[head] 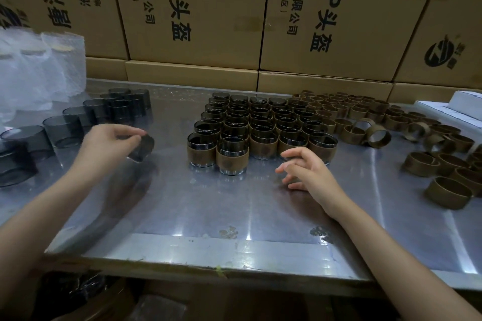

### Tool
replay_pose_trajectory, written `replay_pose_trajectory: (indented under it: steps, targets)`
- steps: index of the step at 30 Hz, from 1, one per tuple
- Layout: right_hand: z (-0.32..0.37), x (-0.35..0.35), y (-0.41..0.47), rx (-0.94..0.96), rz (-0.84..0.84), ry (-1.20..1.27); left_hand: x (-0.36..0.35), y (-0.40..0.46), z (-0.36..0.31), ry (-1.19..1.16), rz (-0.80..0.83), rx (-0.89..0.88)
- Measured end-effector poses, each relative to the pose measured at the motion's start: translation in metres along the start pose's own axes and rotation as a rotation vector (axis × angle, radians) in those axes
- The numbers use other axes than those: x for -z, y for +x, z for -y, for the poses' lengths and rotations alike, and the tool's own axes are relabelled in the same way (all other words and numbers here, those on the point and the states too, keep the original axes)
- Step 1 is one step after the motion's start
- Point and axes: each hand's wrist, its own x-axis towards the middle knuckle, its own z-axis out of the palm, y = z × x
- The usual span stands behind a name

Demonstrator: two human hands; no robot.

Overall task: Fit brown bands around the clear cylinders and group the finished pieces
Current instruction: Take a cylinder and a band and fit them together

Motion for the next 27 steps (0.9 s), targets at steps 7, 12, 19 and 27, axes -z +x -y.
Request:
replay_pose_trajectory:
  steps: [7, 12, 19, 27]
  targets:
    - [-0.001, -0.001, -0.001, 0.038, 0.021, -0.055, 0.0, -0.039, -0.061, -0.882, 0.177, 0.126]
    - [0.0, -0.005, -0.006, 0.15, 0.041, -0.22, -0.048, -0.068, -0.105, -1.119, 0.458, 0.222]
    - [0.002, -0.006, -0.01, 0.344, -0.031, -0.324, -0.113, -0.095, -0.118, -1.252, 0.656, 0.346]
    - [-0.004, -0.003, -0.006, 0.394, -0.135, -0.364, -0.14, -0.102, -0.111, -0.79, 0.604, 0.138]
